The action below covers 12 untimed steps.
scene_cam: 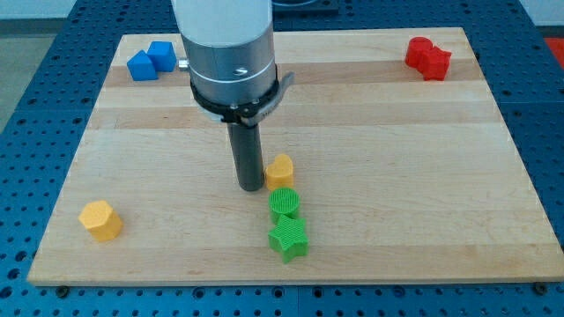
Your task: Move the yellow hexagon slightly right
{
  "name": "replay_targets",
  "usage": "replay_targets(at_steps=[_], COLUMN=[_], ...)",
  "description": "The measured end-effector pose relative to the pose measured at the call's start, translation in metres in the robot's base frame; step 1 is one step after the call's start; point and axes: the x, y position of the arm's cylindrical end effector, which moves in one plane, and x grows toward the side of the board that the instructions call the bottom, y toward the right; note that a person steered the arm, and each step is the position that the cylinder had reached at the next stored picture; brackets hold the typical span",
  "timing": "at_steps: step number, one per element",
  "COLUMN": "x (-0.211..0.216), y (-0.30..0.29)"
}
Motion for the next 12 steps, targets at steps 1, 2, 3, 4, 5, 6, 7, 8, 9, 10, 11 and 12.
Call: replay_targets(at_steps=[1, 2, 3, 4, 5, 6, 7, 8, 9, 10, 11, 12], x=[-0.029, -0.033, 0.016, 0.06, 0.098, 0.121, 0.121, 0.121, 0.092, 0.074, 0.046, 0.021], y=[-0.011, -0.02, -0.068, -0.103, -0.114, -0.145, -0.185, -0.206, -0.205, -0.204, -0.173, -0.128])
